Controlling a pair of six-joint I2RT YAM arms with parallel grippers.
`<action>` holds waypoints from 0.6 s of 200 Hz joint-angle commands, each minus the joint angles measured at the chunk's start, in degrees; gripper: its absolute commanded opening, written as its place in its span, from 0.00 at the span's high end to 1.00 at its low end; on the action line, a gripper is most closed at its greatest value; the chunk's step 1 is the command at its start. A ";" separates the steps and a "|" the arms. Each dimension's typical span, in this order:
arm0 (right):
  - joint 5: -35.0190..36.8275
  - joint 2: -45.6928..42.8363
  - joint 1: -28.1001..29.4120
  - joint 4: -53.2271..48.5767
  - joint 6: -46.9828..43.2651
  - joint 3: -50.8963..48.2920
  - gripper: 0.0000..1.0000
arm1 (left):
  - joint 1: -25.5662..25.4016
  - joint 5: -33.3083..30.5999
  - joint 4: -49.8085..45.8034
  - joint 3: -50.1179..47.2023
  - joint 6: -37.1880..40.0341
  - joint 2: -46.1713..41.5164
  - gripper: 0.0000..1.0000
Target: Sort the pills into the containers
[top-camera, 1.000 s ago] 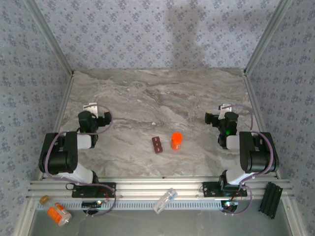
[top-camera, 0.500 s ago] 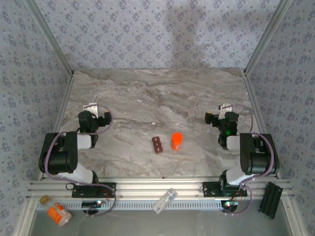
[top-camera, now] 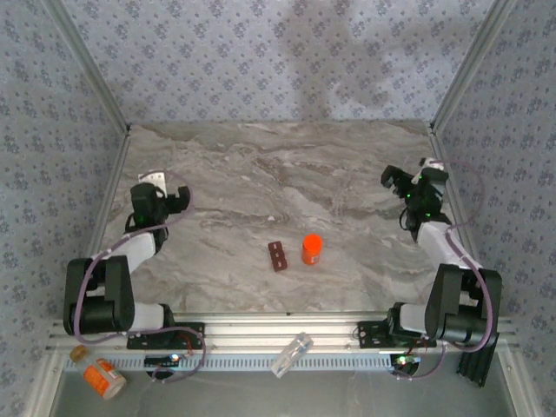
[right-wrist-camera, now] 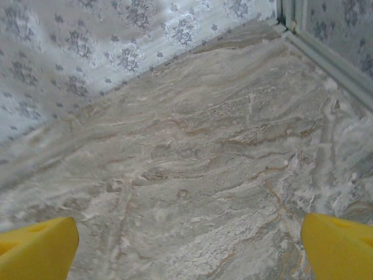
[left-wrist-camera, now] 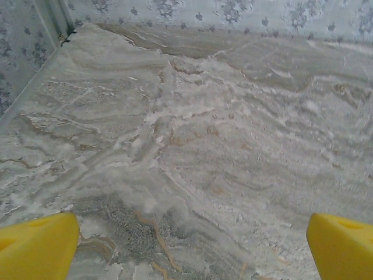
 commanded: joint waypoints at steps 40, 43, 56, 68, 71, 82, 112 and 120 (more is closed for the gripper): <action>-9.91 -4.71 14.00 -22.04 2.93 10.44 0.00 | -4.95 -7.21 -30.45 17.03 -18.78 -5.58 0.01; -8.87 -5.02 15.78 -23.10 2.86 11.13 0.01 | -5.37 -6.89 -31.70 17.60 -19.35 -5.58 0.01; -4.71 -6.14 23.06 -28.33 1.98 13.72 0.03 | -7.55 -5.18 -35.71 19.40 -22.44 -5.91 0.00; -0.97 -6.72 29.83 -32.34 1.84 15.73 0.04 | -9.97 -4.07 -37.45 19.49 -24.17 -6.65 0.01; -0.17 -6.82 31.55 -33.24 1.82 16.09 0.05 | -10.38 -4.06 -37.60 19.31 -24.38 -6.96 0.00; 2.82 -7.13 37.47 -35.37 2.62 17.01 0.05 | -12.79 -4.68 -37.64 18.57 -24.94 -8.27 0.01; 7.78 -5.10 53.11 -39.18 5.20 18.10 0.07 | -16.14 -6.56 -37.10 16.59 -25.60 -11.30 0.01; 9.45 -4.03 57.05 -40.02 5.90 18.15 0.07 | -16.23 -6.80 -37.10 16.32 -25.82 -11.81 0.00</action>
